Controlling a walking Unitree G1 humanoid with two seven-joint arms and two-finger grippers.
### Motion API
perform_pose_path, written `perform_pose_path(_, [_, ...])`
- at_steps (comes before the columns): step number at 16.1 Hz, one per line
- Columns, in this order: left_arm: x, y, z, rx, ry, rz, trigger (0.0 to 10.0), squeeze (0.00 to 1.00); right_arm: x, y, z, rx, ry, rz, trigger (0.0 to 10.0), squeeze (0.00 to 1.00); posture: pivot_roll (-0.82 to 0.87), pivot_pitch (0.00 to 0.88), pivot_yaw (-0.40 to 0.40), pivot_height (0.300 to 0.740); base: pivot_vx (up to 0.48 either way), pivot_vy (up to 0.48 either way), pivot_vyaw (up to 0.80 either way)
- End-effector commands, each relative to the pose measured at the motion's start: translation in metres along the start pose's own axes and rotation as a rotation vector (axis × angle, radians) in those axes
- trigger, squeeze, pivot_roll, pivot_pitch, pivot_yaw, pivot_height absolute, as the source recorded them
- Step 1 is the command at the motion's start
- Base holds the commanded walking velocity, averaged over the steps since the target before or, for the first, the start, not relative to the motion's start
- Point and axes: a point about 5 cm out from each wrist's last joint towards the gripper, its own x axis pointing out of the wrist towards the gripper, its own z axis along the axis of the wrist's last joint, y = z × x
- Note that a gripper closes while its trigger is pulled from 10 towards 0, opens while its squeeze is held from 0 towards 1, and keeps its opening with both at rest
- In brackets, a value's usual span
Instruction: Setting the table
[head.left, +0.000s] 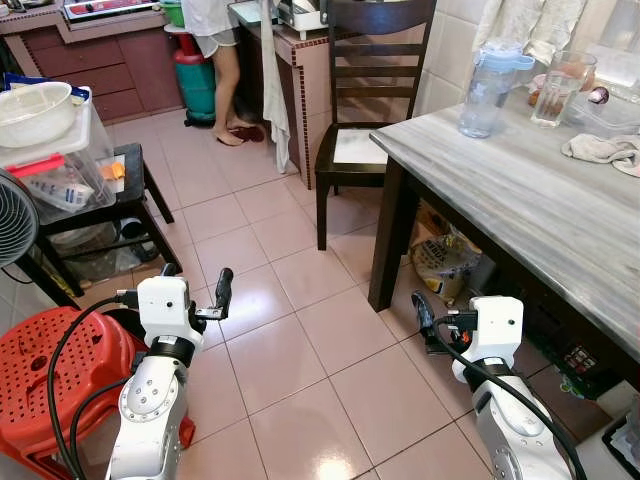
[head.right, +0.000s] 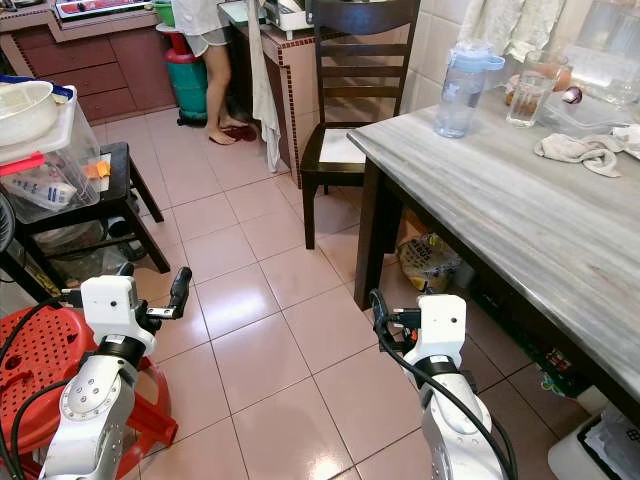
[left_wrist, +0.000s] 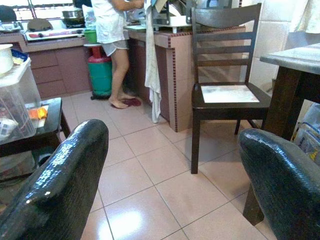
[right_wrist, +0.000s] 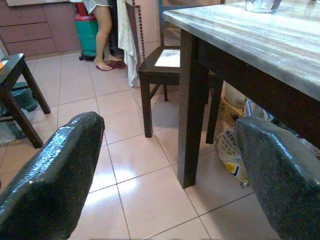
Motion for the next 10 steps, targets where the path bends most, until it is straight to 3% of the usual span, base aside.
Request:
perform_pose_path(1, [-0.010,0.001,-0.045,-0.044,0.195,0.001,10.0,0.00,0.016,-0.009,-0.024,-0.011,0.150,-0.129,10.0,0.00,-0.20,0.000,-0.031,0.740,0.000,0.000,0.00])
perform_pose_path(4, [-0.009,0.000,-0.045,-0.043,0.196,-0.001,10.0,0.00,0.017,-0.010,-0.024,0.000,0.153,-0.134,10.0,0.00,-0.20,0.000,-0.032,0.740,0.000,0.000,0.00])
perform_pose_path(6, [0.006,0.003,-0.030,-0.043,0.151,-0.005,10.0,0.00,0.022,-0.003,-0.018,0.023,0.098,-0.164,10.0,0.00,-0.21,0.000,0.006,0.740,0.000,0.000,0.00])
perform_pose_path(10, [0.006,-0.001,-0.034,-0.044,0.152,-0.006,10.0,0.00,0.022,-0.009,-0.020,-0.018,0.125,-0.180,10.0,0.00,-0.22,0.000,-0.005,0.740,0.000,0.000,0.00])
